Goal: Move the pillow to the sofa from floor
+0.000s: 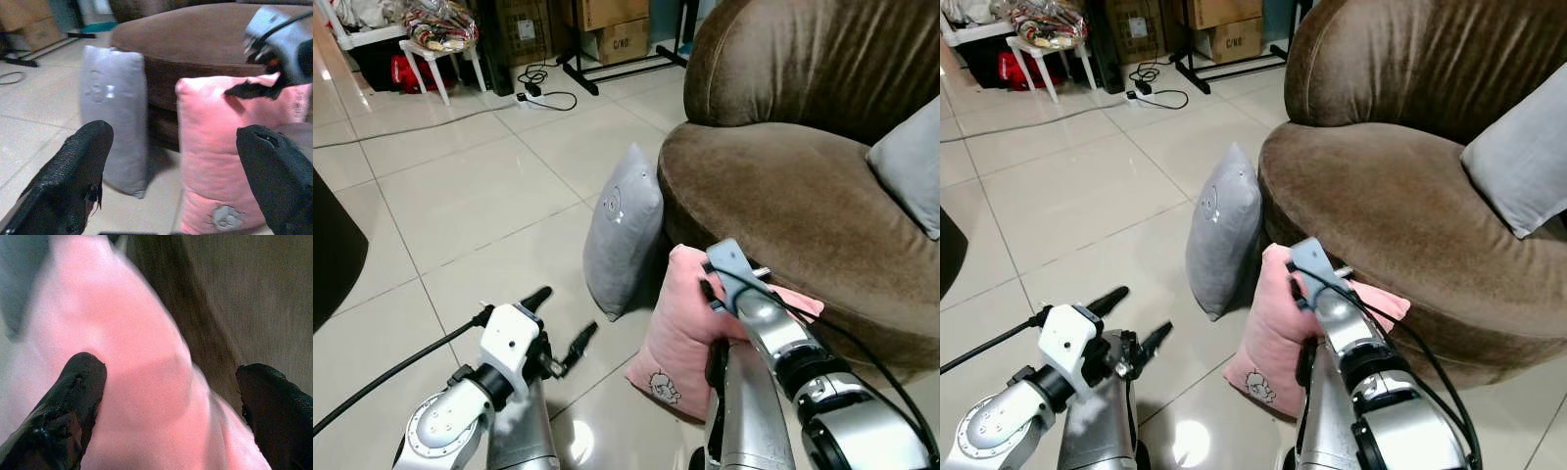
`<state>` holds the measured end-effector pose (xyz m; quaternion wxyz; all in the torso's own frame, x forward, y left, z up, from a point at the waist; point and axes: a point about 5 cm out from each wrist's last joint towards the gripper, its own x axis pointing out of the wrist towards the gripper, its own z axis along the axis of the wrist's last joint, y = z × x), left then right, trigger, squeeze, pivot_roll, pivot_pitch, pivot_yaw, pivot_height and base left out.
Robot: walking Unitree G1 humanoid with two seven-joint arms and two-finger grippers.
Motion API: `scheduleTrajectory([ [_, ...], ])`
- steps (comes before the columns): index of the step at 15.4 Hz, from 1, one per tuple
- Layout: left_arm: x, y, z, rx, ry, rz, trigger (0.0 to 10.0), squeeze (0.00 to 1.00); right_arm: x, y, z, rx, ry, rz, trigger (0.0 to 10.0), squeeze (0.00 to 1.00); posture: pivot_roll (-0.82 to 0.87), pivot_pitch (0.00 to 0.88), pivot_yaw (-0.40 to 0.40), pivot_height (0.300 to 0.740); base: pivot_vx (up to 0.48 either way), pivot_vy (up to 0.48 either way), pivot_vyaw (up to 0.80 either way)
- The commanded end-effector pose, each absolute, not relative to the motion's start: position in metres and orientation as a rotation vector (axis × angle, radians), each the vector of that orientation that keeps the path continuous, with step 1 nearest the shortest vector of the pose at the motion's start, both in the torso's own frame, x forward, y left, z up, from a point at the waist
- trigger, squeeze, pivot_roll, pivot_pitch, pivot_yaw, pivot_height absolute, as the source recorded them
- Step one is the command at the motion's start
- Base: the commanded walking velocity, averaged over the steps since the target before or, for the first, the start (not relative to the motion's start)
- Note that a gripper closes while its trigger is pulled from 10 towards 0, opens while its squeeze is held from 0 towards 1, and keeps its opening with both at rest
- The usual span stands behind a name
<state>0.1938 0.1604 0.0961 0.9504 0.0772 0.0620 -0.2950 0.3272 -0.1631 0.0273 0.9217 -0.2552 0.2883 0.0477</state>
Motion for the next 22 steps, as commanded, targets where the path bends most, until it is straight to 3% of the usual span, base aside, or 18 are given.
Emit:
scheduleTrajectory([
  [1,0.191,0.158,0.099,0.146,0.139,-0.647,10.0,0.00,0.326,-0.171,0.024,-0.551,0.619,0.065,10.0,0.00,0.06,0.071,-0.008,0.419,0.000,0.000,0.00],
  [4,0.187,0.158,0.102,0.145,0.173,-0.705,10.0,0.00,0.312,-0.175,0.007,-0.472,0.712,0.032,10.0,0.00,0.07,0.093,0.017,0.419,0.000,0.000,0.00],
  [5,0.187,0.158,0.102,0.145,0.176,-0.707,10.0,0.00,0.310,-0.171,0.004,-0.328,0.711,0.009,8.7,0.00,0.08,0.095,0.020,0.419,0.000,0.000,0.00],
  [6,0.188,0.158,0.104,0.146,0.178,-0.710,10.0,0.00,0.310,-0.163,0.003,-0.247,0.691,0.013,3.8,0.00,0.08,0.097,0.024,0.419,0.000,0.000,0.00],
  [7,0.188,0.159,0.105,0.148,0.181,-0.711,10.0,0.00,0.311,-0.158,0.004,-0.240,0.671,0.033,0.9,0.00,0.08,0.102,0.026,0.419,0.000,0.000,0.00],
  [8,0.188,0.159,0.105,0.149,0.183,-0.712,10.0,0.00,0.311,-0.156,0.004,-0.233,0.663,0.040,0.2,0.00,0.08,0.105,0.027,0.419,0.000,0.000,0.00],
  [22,0.190,0.161,0.107,0.172,0.199,-0.715,10.0,0.00,0.311,-0.143,0.004,-0.276,0.628,0.095,0.0,0.00,0.09,0.092,0.026,0.419,0.000,0.000,0.00],
])
